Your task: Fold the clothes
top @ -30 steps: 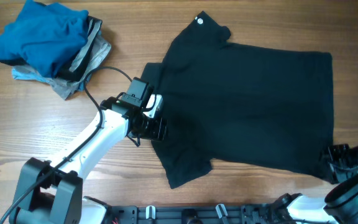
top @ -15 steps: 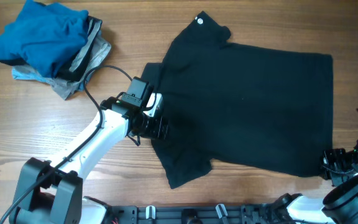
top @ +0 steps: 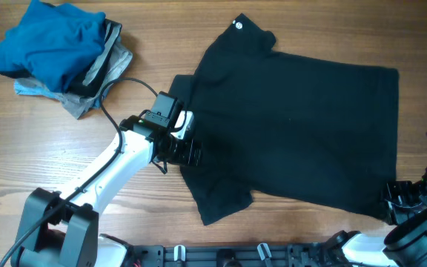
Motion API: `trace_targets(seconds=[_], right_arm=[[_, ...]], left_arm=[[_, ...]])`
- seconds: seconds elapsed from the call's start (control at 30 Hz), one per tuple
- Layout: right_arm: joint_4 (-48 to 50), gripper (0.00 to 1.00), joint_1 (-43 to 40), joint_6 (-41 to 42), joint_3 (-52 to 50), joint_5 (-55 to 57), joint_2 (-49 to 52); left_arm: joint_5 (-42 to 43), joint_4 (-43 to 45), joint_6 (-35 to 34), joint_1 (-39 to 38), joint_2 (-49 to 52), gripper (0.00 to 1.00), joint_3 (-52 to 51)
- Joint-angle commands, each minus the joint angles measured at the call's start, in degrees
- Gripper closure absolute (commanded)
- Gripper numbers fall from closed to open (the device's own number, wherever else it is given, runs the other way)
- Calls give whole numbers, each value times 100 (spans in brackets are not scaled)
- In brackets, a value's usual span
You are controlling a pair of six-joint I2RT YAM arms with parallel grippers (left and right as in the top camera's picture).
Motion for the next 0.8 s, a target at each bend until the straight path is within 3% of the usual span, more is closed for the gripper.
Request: trace_targets(seconds=[0.0, 0.1, 0.17, 0.2, 0.4, 0.7, 0.77], right_arm=[[7, 55, -11, 162, -20, 101, -57], [205, 53, -11, 7, -17, -131, -90], [557, 56, -9, -1034, -17, -1283, -304], [551, 56, -9, -1071, -17, -1475, -520], [46, 45, -11, -501, -20, -822, -1757], [-208, 43, -11, 70, -201, 87, -1198], [-22, 47, -11, 70, -345, 90, -1005]], left_arm=[[-63, 15, 48, 31, 15, 14, -20], [-61, 15, 50, 31, 15, 14, -20], [-61, 17, 50, 31, 15, 14, -20], [-61, 17, 50, 31, 15, 13, -20], [-61, 15, 50, 31, 15, 12, -20], [-63, 42, 52, 31, 15, 11, -20], [-63, 81, 52, 31, 15, 11, -20]])
